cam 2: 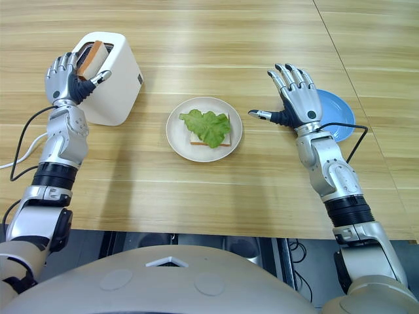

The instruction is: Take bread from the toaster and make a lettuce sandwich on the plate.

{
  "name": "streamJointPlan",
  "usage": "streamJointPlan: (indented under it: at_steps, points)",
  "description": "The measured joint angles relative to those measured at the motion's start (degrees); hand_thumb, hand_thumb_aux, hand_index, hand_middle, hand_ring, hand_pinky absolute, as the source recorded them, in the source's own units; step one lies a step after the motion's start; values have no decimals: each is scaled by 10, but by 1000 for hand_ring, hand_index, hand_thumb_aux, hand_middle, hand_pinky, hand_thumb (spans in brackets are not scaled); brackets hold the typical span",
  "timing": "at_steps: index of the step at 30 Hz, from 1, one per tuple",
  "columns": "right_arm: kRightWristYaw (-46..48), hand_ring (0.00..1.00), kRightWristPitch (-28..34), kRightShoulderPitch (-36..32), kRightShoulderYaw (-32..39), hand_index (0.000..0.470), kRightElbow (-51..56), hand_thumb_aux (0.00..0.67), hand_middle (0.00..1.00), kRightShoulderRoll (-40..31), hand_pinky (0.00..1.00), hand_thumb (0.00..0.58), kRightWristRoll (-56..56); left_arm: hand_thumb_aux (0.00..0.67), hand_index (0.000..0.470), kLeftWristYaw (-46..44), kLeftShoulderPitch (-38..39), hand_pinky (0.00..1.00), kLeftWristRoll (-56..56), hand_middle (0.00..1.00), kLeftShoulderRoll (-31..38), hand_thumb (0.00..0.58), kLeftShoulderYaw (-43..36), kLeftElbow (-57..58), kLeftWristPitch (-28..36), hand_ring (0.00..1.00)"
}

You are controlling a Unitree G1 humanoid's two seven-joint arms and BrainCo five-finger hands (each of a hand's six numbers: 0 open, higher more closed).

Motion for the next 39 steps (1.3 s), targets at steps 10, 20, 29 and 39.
streamJointPlan:
  at_steps: [10,20,29,39]
  points:
    - [0,0,-2,2,0,0,0,0,0,0,0,0,0,670,460,19,-6,1000,-39,1000,0,580,0,-9,-5,1000]
    - [-4,0,-3,4,-1,0,8,0,0,0,0,0,0,670,460,79,18,1000,-63,1000,-3,580,16,-89,-37,1000]
    - [-12,0,-8,5,-2,0,20,0,0,8,0,0,11,670,460,-75,6,1000,-355,1000,-90,580,79,-150,-227,1000]
    - [-28,0,-25,4,-7,0,43,0,0,16,0,0,37,670,460,-372,-60,1000,-502,1000,-168,580,18,65,-290,1000]
